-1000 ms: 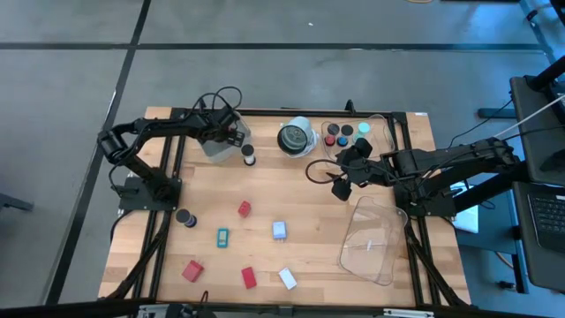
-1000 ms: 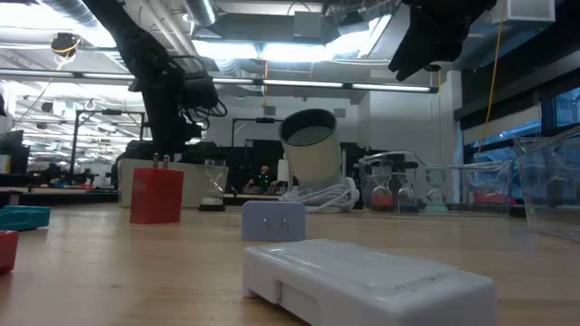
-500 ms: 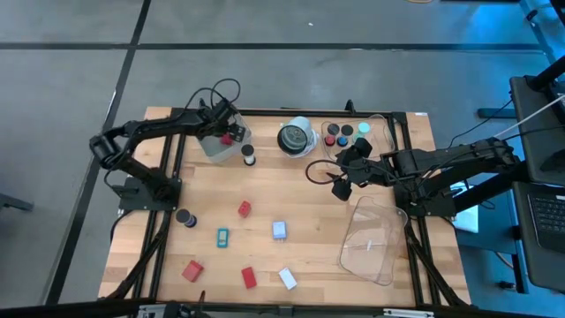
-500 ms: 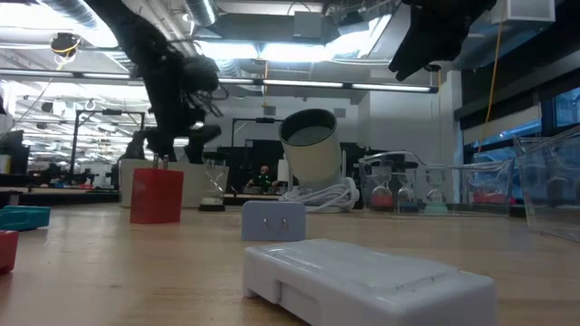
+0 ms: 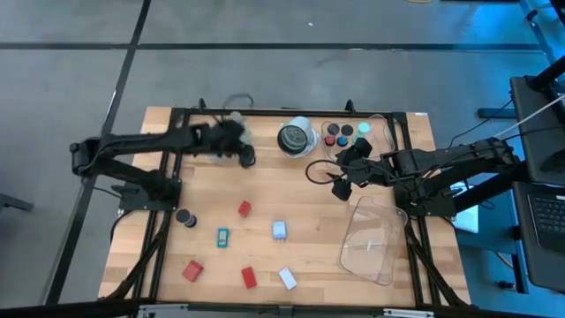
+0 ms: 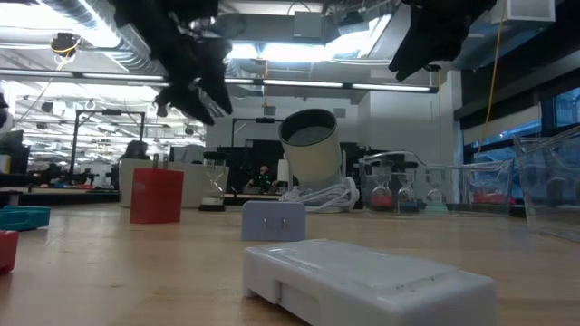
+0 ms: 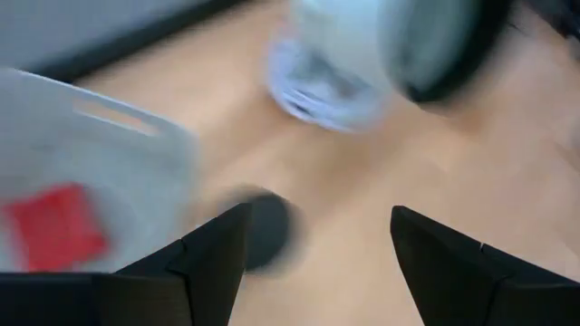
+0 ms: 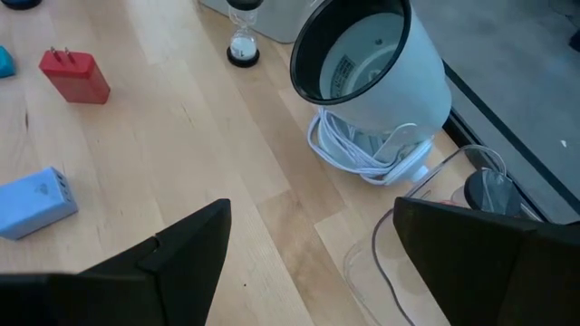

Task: Pick & Place Office items
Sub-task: Put the top red charger adapter into the gray bin

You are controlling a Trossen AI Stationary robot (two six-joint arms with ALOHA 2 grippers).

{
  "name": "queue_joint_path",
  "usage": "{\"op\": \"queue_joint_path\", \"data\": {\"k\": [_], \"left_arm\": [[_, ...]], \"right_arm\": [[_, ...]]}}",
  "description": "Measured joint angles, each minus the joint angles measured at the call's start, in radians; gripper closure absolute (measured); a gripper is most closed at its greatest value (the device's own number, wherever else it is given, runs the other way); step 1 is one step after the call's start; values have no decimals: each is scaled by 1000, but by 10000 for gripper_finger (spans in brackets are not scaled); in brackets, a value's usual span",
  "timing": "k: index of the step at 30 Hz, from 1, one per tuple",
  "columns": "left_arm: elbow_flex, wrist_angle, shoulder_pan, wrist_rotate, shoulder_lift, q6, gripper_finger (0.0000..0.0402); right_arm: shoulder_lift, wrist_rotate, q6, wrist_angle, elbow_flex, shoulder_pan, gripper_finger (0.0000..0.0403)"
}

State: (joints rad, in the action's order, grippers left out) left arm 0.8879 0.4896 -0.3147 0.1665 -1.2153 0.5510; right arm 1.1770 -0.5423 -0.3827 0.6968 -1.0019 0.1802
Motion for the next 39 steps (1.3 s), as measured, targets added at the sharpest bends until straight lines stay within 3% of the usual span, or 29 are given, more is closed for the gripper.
{"op": "queue_joint_path", "data": {"k": [7, 13, 18, 25, 39], "left_arm": [[0, 19, 313, 71, -29, 182, 139], [0, 135, 457, 75, -44, 394, 131], [0, 203, 514, 128, -44, 508, 117], [0, 188, 565, 158, -98, 514, 114], [0, 163, 609, 123, -286, 546, 114]], "right_arm": [[0, 0, 3, 8, 0, 0, 91], [0, 0, 3, 8, 0, 0, 91], [0, 0, 2, 3, 0, 0, 92], [0, 0, -22, 0, 0, 0, 92], [0, 0, -30, -1, 0, 0, 92]]}}
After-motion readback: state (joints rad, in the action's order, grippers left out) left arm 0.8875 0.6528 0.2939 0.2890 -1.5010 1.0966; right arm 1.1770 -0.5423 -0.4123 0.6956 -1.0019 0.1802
